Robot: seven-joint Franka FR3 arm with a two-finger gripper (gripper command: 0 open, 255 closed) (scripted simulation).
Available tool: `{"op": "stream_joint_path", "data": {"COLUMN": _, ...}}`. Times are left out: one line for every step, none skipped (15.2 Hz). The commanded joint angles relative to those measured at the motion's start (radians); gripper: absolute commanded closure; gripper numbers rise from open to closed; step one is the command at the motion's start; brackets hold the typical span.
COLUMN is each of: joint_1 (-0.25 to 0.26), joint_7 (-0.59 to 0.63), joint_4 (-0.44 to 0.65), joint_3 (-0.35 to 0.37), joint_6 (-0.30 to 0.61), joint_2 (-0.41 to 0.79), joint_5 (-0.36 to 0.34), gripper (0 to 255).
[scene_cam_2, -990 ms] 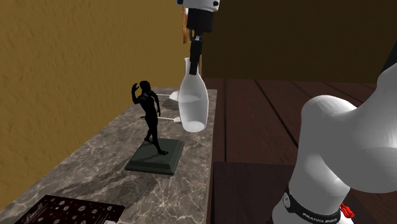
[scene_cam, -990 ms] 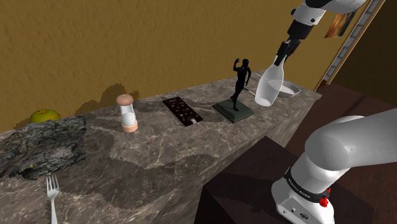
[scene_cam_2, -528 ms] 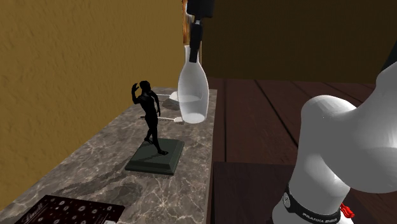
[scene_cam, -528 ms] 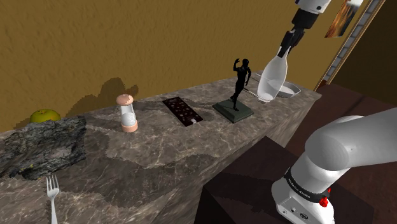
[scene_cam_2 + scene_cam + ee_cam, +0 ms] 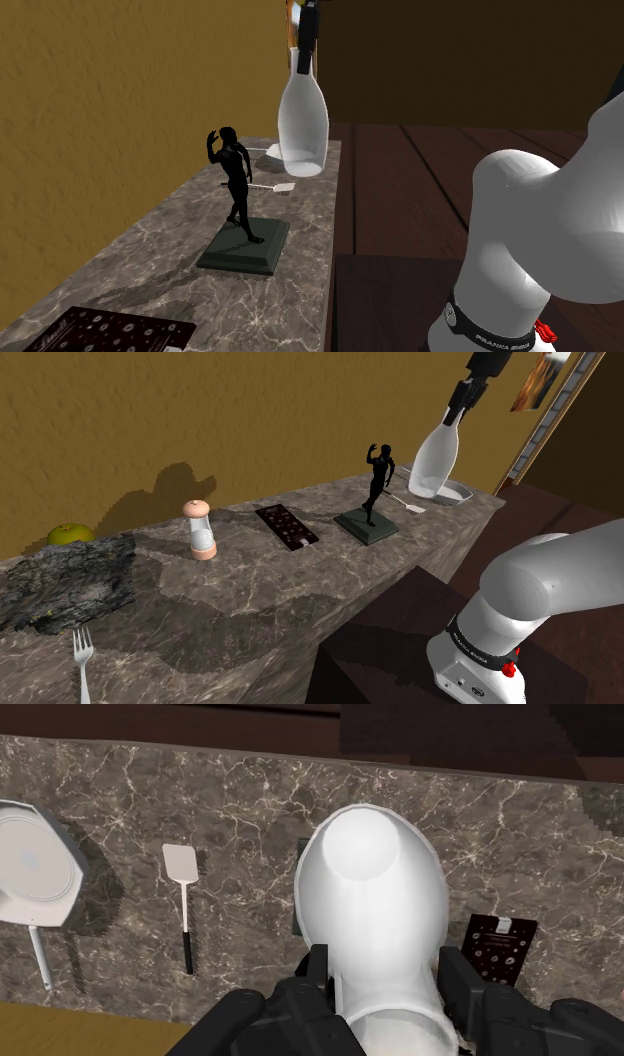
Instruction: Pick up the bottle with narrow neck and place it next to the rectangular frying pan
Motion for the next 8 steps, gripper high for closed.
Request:
{"op": "stream_joint_path", "data": {"joint_1": 0.003, "joint_7": 0.000, "joint_4": 0.037, "joint_3": 0.002, "joint_6": -0.026, "joint_2": 0.011, "joint_5": 0.004, "gripper": 255}}
{"op": "stream_joint_path", "data": {"joint_1": 0.004, "joint_7": 0.000, "joint_4": 0.055, "joint_3": 0.003, "joint_6": -0.038, "joint_2": 0.016, "joint_5": 0.005, "gripper": 255}}
{"op": "stream_joint_path", "data": {"joint_1": 0.005, "joint_7": -0.001, "joint_4": 0.072, "joint_3": 0.003, "joint_6": -0.051, "joint_2": 0.021, "joint_5": 0.007, "gripper": 255}}
{"op": "stream_joint_path", "data": {"joint_1": 0.007, "joint_7": -0.001, "joint_4": 0.090, "joint_3": 0.004, "joint_6": -0.064, "joint_2": 0.027, "joint_5": 0.009, "gripper": 255}}
{"op": "stream_joint_path", "data": {"joint_1": 0.008, "joint_7": -0.002, "joint_4": 0.109, "joint_3": 0.004, "joint_6": -0.076, "joint_2": 0.033, "joint_5": 0.010, "gripper": 255}}
{"op": "stream_joint_path", "data": {"joint_1": 0.009, "joint_7": -0.002, "joint_4": 0.127, "joint_3": 0.004, "joint_6": -0.089, "joint_2": 0.038, "joint_5": 0.012, "gripper": 255}}
{"op": "stream_joint_path", "data": {"joint_1": 0.010, "joint_7": -0.003, "joint_4": 0.146, "joint_3": 0.005, "joint_6": -0.102, "joint_2": 0.044, "joint_5": 0.013, "gripper": 255}}
{"op": "stream_joint_path", "data": {"joint_1": 0.011, "joint_7": -0.003, "joint_4": 0.165, "joint_3": 0.005, "joint_6": -0.115, "joint_2": 0.051, "joint_5": 0.015, "gripper": 255}}
